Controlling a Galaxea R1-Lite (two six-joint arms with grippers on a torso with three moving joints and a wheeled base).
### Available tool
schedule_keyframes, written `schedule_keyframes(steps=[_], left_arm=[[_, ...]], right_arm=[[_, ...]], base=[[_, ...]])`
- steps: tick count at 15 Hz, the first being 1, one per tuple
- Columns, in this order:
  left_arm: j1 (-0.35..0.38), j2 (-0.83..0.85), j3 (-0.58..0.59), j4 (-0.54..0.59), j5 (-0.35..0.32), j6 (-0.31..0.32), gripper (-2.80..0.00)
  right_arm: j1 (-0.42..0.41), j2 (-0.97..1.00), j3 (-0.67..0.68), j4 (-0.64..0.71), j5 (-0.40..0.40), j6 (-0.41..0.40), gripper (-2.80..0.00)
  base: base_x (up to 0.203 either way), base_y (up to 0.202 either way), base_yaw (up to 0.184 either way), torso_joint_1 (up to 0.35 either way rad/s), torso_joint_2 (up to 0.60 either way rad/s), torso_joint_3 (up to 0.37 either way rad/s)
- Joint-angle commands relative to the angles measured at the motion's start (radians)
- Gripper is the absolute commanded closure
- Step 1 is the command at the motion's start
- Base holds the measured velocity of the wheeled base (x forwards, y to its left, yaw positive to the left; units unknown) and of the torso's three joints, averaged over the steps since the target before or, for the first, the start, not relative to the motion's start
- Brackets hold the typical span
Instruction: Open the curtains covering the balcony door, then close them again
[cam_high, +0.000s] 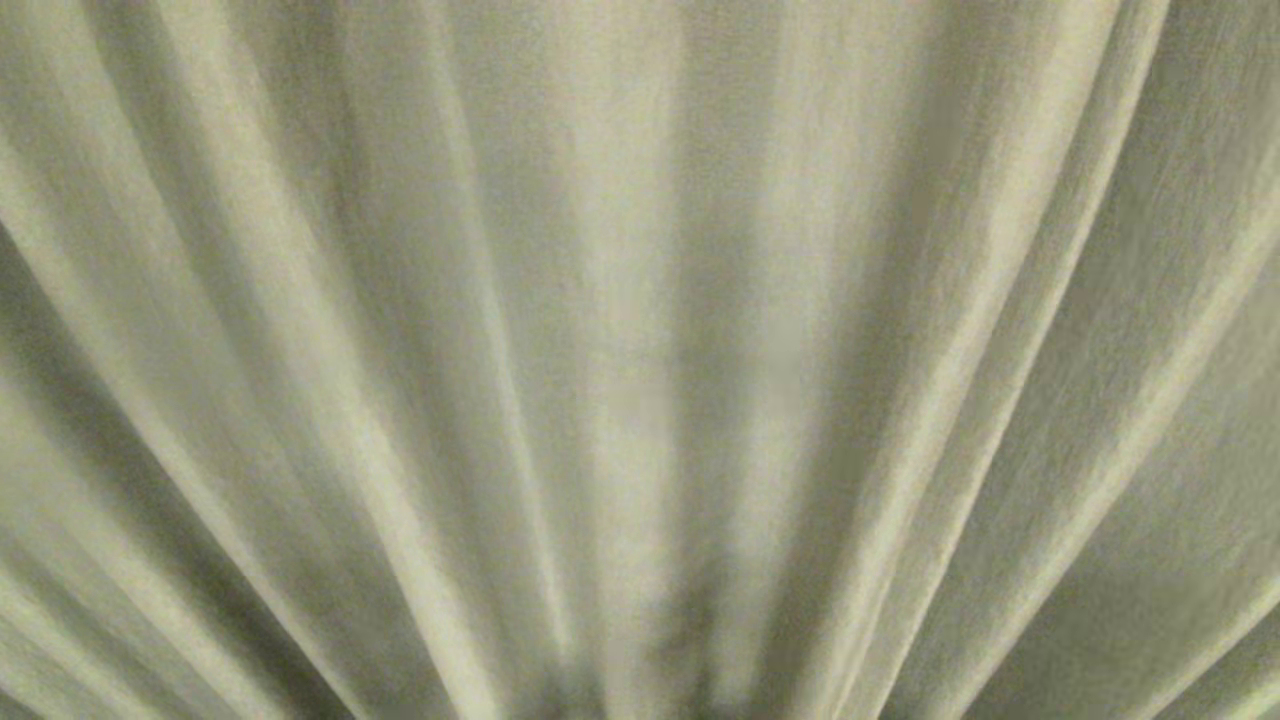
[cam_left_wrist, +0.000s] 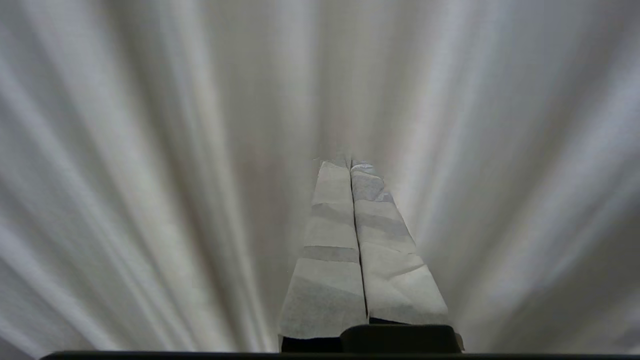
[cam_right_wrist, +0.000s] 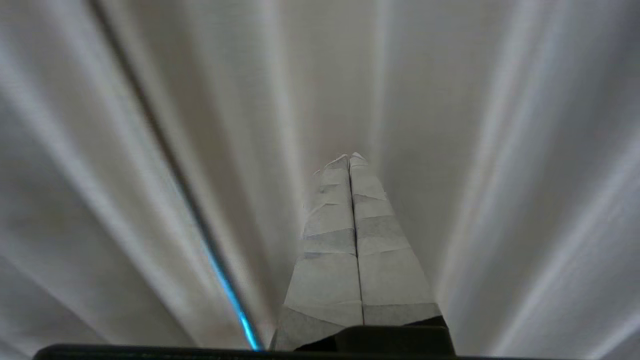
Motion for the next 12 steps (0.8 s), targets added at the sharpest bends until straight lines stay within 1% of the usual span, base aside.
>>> schedule_keyframes(steps=[1, 9, 11, 12], left_arm=[[0.001, -0.002, 0.0, -0.001, 0.0, 0.0, 0.0], [0.001, -0.002, 0.0, -0.001, 0.0, 0.001, 0.0], [0.001, -0.002, 0.0, -0.001, 0.001, -0.001, 0.0], [0.001, -0.002, 0.0, -0.001, 0.001, -0.001, 0.0]], right_arm=[[0.0, 0.0, 0.0, 0.0, 0.0, 0.0, 0.0], [0.0, 0.0, 0.0, 0.0, 0.0, 0.002, 0.0], [0.0, 0.0, 0.0, 0.0, 0.0, 0.0, 0.0], [0.0, 0.0, 0.0, 0.0, 0.0, 0.0, 0.0]], base=[[0.0, -0.193, 0.0, 0.002, 0.0, 0.002], [0.0, -0.189, 0.003, 0.002, 0.0, 0.003], [0.0, -0.105, 0.001, 0.004, 0.0, 0.003], [0.0, 0.0, 0.0, 0.0, 0.0, 0.0]])
